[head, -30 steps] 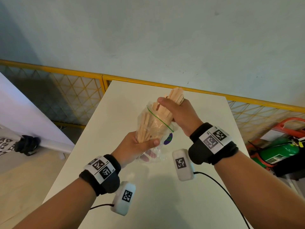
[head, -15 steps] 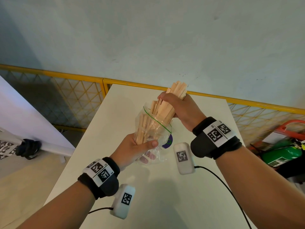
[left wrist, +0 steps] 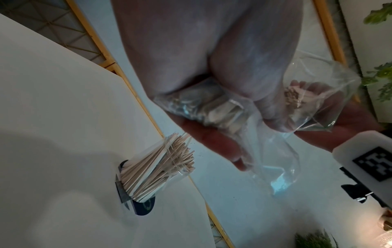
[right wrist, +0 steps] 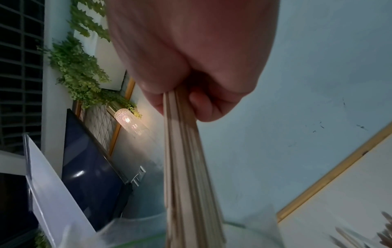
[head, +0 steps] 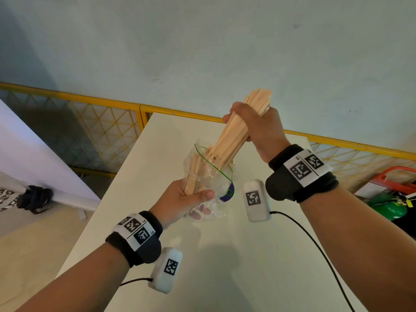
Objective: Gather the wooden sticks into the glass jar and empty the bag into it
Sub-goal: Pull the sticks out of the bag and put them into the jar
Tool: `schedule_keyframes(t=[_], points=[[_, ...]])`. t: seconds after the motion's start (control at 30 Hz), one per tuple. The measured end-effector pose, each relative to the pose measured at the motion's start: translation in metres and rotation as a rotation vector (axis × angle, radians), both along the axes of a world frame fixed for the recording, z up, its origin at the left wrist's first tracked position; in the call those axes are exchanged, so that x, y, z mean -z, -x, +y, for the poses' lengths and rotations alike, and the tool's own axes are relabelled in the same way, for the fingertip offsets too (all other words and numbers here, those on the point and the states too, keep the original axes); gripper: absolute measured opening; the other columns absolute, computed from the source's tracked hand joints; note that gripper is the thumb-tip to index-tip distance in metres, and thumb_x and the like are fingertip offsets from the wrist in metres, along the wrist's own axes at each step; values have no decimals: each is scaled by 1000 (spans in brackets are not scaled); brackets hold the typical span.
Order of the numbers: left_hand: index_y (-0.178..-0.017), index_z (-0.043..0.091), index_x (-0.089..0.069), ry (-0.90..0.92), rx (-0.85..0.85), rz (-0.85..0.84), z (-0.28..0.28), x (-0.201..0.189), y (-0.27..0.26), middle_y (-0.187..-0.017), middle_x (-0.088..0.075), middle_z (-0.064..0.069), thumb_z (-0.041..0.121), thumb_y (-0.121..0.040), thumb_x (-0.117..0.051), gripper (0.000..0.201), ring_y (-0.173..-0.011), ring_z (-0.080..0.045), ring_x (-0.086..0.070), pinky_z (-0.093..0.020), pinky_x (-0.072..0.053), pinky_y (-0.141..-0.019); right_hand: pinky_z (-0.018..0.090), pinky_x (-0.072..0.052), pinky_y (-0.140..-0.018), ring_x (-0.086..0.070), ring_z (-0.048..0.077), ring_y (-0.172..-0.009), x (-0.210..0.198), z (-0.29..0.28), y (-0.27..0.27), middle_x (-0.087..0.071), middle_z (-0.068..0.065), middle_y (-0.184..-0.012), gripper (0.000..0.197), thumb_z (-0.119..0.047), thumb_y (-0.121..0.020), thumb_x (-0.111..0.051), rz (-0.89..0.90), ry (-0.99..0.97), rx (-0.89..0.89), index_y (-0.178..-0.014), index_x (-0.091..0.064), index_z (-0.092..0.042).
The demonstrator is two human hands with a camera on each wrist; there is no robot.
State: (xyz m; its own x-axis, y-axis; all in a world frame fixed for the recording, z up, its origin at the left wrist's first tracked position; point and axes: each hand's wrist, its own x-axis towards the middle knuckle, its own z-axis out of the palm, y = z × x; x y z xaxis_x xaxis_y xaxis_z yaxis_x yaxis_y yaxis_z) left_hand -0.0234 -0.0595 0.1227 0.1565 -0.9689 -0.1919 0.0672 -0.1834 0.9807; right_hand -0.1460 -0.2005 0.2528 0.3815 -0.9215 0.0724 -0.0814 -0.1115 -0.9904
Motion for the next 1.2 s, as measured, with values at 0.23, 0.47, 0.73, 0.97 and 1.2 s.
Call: schedule_keyframes(t=[0.23,0.47,0.73,0.97,1.2], points=[[-104,10,-71,-22,-38,-2,5,7,-11,-90,-78,-3,38,-70,-72,44,-69,-22,-74,-26,-55,-52,27,-54,-58,-72,16,-74,-18,-19,-4,-76,7,-80,14,-23,-88,-62,-160,-16,67,-81,-66,-12],[-107,12,-72,-34,-90,2,4,18,-31,-96,-77,-11,38,-74,-75,42,-71,-21,-74,-28,-56,-56,31,-50,-65,-70,17,-77,-24,-49,-12,-76,4,-76,15,-25,-85,-63,-232,-5,132,-76,-66,-13],[-107,17,-72,-61,-176,20,2,34,-61,-97,-77,-10,45,-68,-76,48,-75,-23,-75,-27,-56,-55,19,-50,-52,-67,5,-60,22,-72,-14,-73,-9,-66,17,-23,-87,-60,104,167,137,-73,-68,-17],[-103,18,-73,-68,-192,20,-8,39,-65,-96,-77,-10,49,-62,-75,52,-75,-24,-75,-26,-56,-54,31,-58,-70,-70,12,-77,75,-70,-24,-72,-12,-74,25,-26,-90,-56,290,232,30,-67,-64,-31],[-100,20,-74,-75,-198,42,-11,43,-67,-95,-77,-10,49,-61,-75,48,-71,-20,-74,-27,-57,-56,24,-56,-65,-67,4,-69,68,-81,-26,-72,-13,-74,23,-26,-89,-55,279,301,30,-69,-65,-29]])
